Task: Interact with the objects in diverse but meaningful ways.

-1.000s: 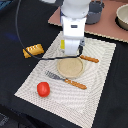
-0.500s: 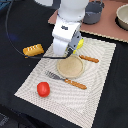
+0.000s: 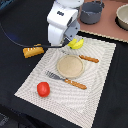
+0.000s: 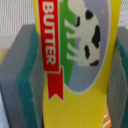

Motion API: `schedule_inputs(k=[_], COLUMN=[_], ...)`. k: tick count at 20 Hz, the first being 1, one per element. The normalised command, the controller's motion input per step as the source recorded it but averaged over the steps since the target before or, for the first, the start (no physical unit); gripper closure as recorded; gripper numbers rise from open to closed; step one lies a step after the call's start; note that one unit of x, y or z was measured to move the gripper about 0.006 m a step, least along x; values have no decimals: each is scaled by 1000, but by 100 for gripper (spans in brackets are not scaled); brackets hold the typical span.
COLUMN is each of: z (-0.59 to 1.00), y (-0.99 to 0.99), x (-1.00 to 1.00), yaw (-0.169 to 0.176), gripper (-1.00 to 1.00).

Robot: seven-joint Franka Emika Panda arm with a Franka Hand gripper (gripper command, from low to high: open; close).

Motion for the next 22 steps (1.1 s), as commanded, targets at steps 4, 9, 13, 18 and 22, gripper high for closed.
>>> schedule_inputs(k=[4, 9, 13, 18, 22], z=[-339, -398, -363, -335, -322], y=[365, 401, 473, 330, 221], x=[-998, -922, -761, -309, -105], yaw=[0, 18, 30, 67, 70], gripper=[100, 100, 100, 100, 100])
